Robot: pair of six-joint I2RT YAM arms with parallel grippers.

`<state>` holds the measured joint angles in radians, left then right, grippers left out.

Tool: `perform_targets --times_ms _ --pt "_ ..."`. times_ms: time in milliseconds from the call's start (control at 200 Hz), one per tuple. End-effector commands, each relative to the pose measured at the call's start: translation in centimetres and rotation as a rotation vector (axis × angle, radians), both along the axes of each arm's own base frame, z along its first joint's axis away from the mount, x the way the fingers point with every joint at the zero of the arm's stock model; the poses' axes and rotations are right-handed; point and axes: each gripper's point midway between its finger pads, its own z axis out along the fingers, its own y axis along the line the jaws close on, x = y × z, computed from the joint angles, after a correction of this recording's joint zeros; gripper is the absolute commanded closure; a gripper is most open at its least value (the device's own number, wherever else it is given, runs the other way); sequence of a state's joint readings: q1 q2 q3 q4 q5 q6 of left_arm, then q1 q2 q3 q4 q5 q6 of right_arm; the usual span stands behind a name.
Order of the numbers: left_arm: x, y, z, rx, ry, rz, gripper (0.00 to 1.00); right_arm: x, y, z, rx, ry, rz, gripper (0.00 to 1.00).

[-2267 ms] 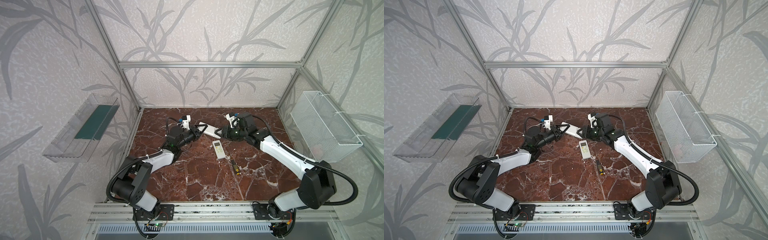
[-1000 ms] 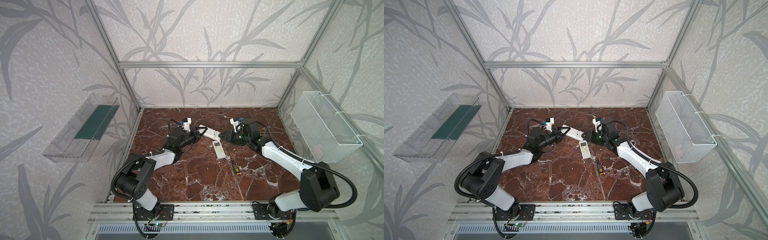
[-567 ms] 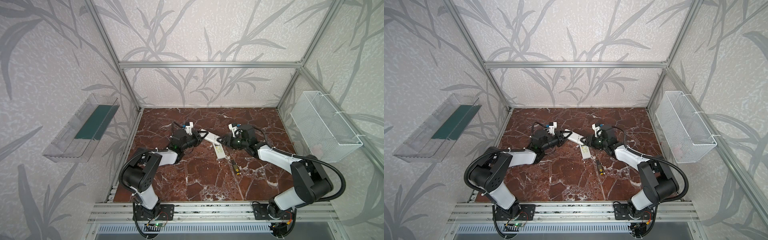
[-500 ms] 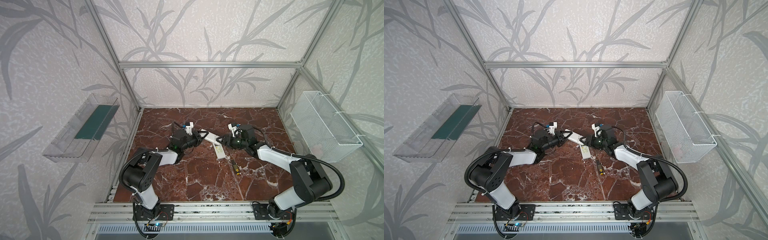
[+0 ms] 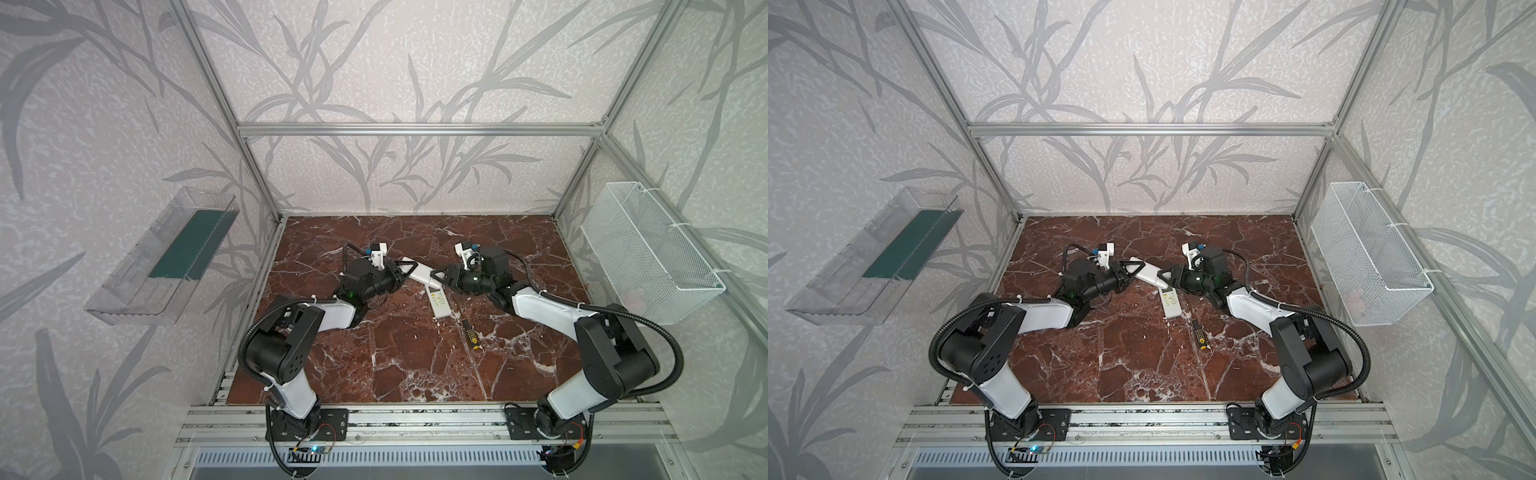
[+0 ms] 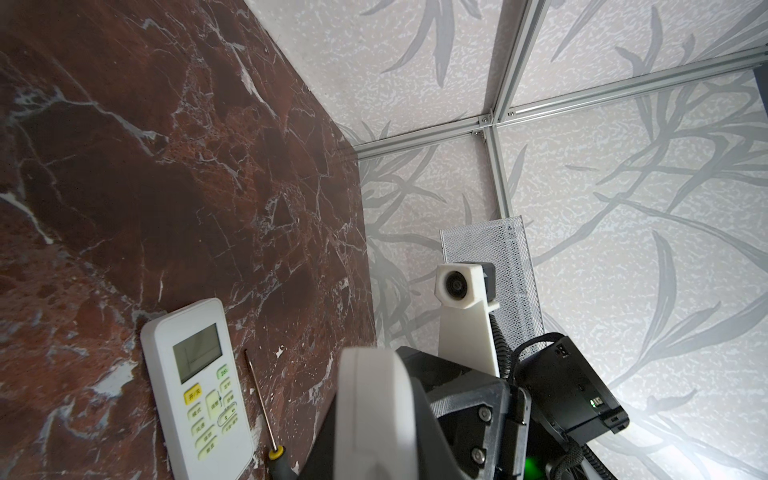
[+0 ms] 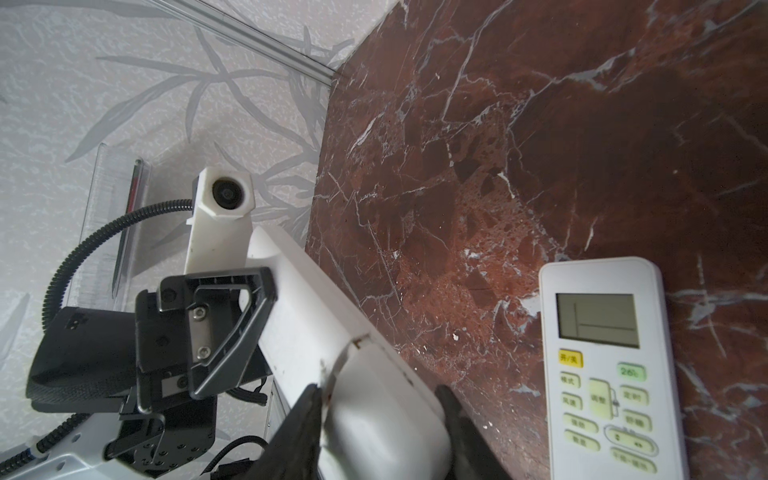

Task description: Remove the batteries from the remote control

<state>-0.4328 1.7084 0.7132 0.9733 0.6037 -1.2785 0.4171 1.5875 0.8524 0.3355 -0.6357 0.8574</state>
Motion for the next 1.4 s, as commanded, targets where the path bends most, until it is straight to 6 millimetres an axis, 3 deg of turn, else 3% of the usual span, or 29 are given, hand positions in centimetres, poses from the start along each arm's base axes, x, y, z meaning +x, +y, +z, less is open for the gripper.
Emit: perform_targets --times_ms 0,375,825,1395 --pt "-0.2 -0.6 3.4 -0.068 -0.078 -0.034 1.0 -0.4 0.2 0.1 0.0 -0.02 0.017 0.61" --pt "0.4 0.0 5.3 -0.119 -0.106 -0.021 1.0 -0.8 -1.8 1.1 0.034 -0.042 -0.01 0.66" --pt "0.6 0.5 5.8 -0.068 -0.125 0.004 1.0 -1.2 -2.2 3.0 0.091 -0.042 -0.01 0.67" --pt "1.0 0.6 9.6 -0.22 -0.151 0.021 1.0 -0.4 -1.8 5.3 0.234 -0.06 -0.006 0.64"
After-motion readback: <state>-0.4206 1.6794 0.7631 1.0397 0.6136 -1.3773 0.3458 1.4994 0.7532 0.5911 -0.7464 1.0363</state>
